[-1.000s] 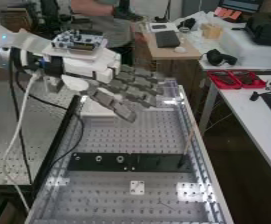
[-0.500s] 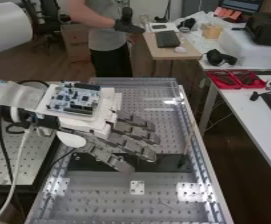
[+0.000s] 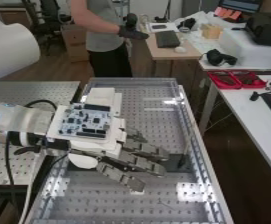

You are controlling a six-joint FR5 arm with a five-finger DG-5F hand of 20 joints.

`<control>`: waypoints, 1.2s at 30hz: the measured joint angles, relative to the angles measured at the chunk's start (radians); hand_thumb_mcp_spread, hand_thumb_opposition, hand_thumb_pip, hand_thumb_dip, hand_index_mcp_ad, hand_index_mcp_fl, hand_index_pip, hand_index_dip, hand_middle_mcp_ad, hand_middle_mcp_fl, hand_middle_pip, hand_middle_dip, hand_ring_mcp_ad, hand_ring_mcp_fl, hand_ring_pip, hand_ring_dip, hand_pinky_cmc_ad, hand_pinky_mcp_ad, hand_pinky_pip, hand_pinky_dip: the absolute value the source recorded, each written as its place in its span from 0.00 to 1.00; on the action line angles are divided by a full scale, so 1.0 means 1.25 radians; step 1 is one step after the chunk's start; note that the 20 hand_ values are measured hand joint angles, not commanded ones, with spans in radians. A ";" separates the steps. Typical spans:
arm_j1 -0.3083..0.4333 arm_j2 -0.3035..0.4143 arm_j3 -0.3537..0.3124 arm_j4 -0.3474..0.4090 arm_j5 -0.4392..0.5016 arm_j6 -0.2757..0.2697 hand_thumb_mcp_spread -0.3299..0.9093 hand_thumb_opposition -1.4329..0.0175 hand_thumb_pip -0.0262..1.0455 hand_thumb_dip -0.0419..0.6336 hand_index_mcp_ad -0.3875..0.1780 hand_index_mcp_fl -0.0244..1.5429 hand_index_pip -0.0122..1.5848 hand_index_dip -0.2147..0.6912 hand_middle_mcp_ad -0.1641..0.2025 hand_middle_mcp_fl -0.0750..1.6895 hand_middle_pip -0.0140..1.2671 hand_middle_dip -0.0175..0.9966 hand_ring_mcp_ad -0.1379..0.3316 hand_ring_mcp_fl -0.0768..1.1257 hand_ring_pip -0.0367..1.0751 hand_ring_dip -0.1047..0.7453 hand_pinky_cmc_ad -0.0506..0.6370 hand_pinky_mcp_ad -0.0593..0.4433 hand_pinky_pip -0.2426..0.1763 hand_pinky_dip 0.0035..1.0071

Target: Grab the paper clip and place it in the clear container

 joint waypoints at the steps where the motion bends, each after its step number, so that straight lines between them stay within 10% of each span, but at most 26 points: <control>1: 0.000 -0.005 0.003 0.002 -0.002 -0.001 0.54 0.44 0.62 0.36 0.50 0.16 0.63 0.22 0.69 0.04 0.10 0.17 0.64 0.06 0.14 0.19 0.62 0.73 0.32 0.49; 36: 0.010 -0.109 0.036 0.127 0.007 -0.089 0.59 0.41 0.63 0.42 0.47 0.18 0.95 0.30 0.67 0.04 0.11 0.19 0.59 0.06 0.11 0.21 0.59 0.70 0.33 0.37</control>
